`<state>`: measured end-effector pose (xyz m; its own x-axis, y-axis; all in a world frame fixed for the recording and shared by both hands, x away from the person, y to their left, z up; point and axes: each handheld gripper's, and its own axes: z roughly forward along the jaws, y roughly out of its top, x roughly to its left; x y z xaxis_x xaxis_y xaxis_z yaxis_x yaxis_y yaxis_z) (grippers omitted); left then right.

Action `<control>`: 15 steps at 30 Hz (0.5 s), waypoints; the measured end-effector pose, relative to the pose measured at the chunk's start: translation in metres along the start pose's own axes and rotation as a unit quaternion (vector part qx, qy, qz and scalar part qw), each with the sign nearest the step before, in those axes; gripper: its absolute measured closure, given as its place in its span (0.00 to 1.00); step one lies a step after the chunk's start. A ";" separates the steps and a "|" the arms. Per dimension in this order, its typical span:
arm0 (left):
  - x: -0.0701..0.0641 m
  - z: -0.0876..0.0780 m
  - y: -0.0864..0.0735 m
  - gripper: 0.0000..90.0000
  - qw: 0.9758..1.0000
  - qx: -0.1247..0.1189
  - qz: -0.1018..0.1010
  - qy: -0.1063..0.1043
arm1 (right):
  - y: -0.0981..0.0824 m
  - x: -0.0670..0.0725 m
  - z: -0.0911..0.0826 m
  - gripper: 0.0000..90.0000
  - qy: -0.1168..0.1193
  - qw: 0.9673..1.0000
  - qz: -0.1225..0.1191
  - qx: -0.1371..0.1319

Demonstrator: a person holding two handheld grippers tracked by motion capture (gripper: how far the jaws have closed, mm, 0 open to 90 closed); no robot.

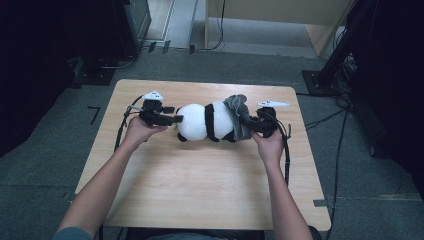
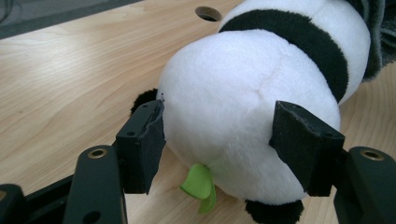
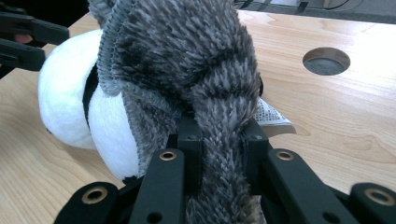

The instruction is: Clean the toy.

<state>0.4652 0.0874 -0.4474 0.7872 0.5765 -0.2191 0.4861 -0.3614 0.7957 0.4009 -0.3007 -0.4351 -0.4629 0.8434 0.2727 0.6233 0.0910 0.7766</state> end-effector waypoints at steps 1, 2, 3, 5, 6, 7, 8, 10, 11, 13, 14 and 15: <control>0.000 0.001 -0.001 0.38 1.000 -0.002 0.004 -0.002 | 0.000 -0.001 0.000 0.85 0.002 1.000 0.001 0.000; 0.001 0.002 -0.002 0.38 1.000 -0.001 0.006 -0.006 | -0.001 -0.001 0.001 0.85 0.003 1.000 0.002 0.000; 0.002 0.003 -0.003 0.38 1.000 0.001 0.004 -0.008 | -0.001 -0.002 0.001 0.85 0.006 1.000 0.004 0.000; 0.004 0.007 -0.006 0.36 1.000 0.005 0.002 -0.016 | -0.003 -0.002 0.004 0.85 0.012 1.000 0.004 0.000; 0.005 0.008 -0.007 0.35 1.000 0.007 0.001 -0.018 | -0.003 -0.002 0.005 0.85 0.013 1.000 0.003 -0.001; 0.006 0.010 -0.008 0.33 1.000 0.008 -0.001 -0.018 | -0.003 -0.002 0.006 0.85 0.015 1.000 0.001 -0.001; 0.006 0.012 -0.009 0.31 1.000 0.008 -0.001 -0.020 | -0.003 -0.002 0.007 0.85 0.017 1.000 -0.001 0.000; 0.007 0.015 -0.011 0.26 1.000 0.002 0.012 -0.018 | -0.003 -0.002 0.008 0.85 0.023 1.000 -0.002 0.002; 0.009 0.016 -0.013 0.22 1.000 0.001 0.018 -0.022 | -0.003 -0.002 0.008 0.85 0.026 1.000 -0.002 0.002; 0.012 0.018 -0.016 0.20 0.999 -0.008 0.032 -0.028 | -0.004 -0.001 0.010 0.85 0.035 0.999 -0.002 0.004; 0.013 0.019 -0.017 0.19 0.998 -0.014 0.045 -0.029 | -0.004 -0.001 0.010 0.85 0.036 0.999 -0.002 0.003; 0.013 0.020 -0.018 0.17 0.998 -0.020 0.049 -0.029 | -0.004 0.000 0.010 0.85 0.037 0.999 -0.003 0.003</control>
<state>0.4744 0.0863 -0.4757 0.8512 0.4962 -0.1709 0.3919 -0.3842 0.8360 0.4053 -0.2958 -0.4438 -0.5116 0.8018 0.3089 0.6240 0.0995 0.7751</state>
